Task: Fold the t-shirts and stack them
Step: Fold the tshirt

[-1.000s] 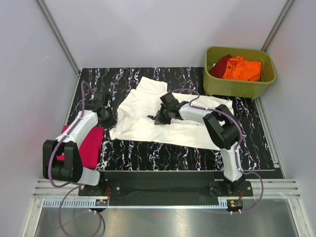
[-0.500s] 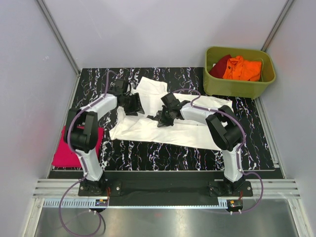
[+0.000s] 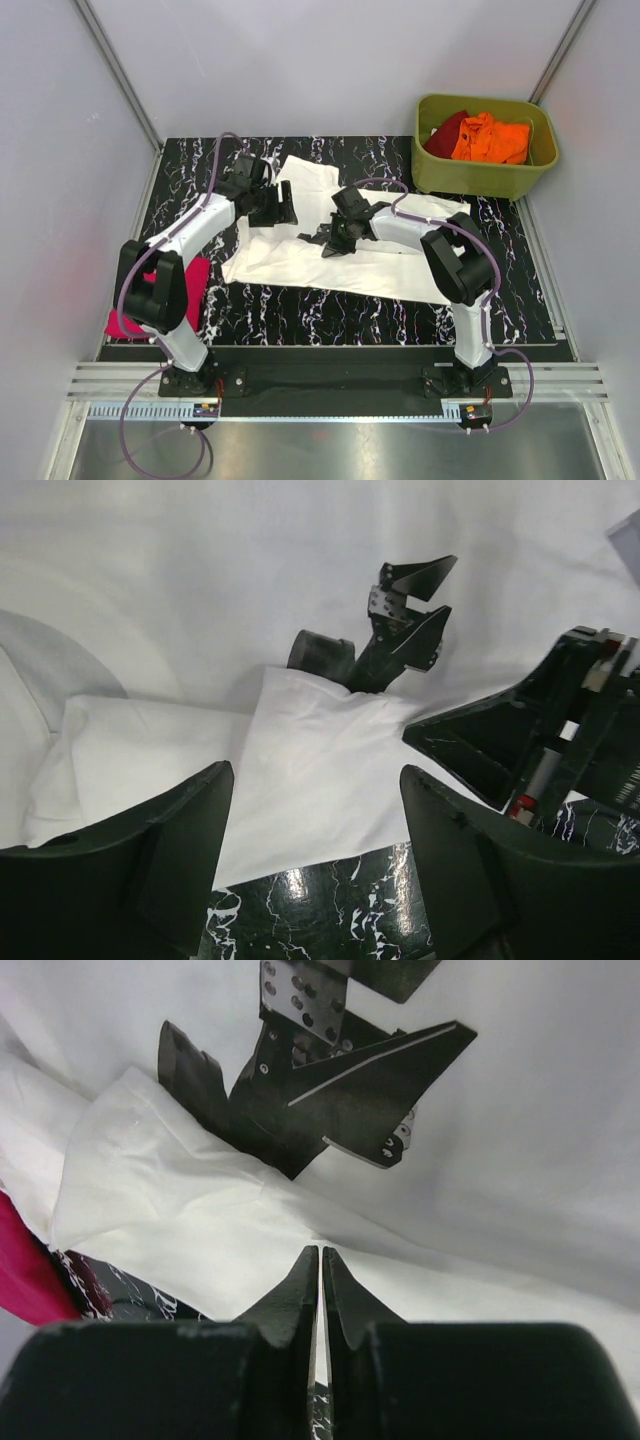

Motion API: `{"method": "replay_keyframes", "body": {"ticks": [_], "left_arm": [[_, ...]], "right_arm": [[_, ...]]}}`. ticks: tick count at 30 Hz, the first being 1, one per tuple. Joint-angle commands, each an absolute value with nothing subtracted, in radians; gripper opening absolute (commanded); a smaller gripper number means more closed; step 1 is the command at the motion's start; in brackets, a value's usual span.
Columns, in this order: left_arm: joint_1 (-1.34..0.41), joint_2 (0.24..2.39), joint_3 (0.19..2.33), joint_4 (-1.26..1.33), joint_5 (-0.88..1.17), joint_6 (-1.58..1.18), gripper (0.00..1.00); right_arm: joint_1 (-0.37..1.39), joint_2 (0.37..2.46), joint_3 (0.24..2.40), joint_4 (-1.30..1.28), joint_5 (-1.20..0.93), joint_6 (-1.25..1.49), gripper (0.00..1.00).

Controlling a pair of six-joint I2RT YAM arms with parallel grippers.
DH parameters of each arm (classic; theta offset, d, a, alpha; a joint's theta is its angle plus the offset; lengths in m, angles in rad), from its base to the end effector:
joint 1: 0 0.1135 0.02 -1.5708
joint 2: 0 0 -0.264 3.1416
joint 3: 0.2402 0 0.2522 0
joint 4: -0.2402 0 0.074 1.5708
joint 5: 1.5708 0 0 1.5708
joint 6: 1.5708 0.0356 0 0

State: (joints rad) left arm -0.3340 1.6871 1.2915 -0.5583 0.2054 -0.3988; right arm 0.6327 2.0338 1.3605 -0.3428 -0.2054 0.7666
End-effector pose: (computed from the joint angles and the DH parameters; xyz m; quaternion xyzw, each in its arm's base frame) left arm 0.3403 -0.1258 0.2479 0.0004 0.9483 -0.1994 0.2469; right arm 0.3378 0.2567 0.1513 0.0360 0.9565 0.2508 0.1449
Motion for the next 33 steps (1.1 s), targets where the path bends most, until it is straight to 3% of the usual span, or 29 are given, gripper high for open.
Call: {"method": "replay_keyframes", "body": {"ticks": [1,17,21,25,33], "left_arm": [[-0.334,1.727,1.328,-0.571,0.239,-0.347,0.73],[-0.336,1.865,1.327,-0.529,0.397,-0.342,0.66],[-0.336,1.865,1.295,-0.488,0.437,-0.373,0.54],[-0.339,1.847,1.264,-0.456,0.442,-0.390,0.37],[-0.345,1.773,1.197,-0.422,0.430,-0.407,0.21]], "right_arm": [[0.629,1.979,1.393,-0.339,-0.248,0.712,0.11],[0.561,1.878,1.264,-0.311,-0.284,0.745,0.11],[0.561,1.899,1.241,-0.252,-0.359,0.790,0.08],[0.563,1.954,1.269,-0.232,-0.411,0.821,0.05],[0.564,2.039,1.316,-0.187,-0.479,0.900,0.02]]}}
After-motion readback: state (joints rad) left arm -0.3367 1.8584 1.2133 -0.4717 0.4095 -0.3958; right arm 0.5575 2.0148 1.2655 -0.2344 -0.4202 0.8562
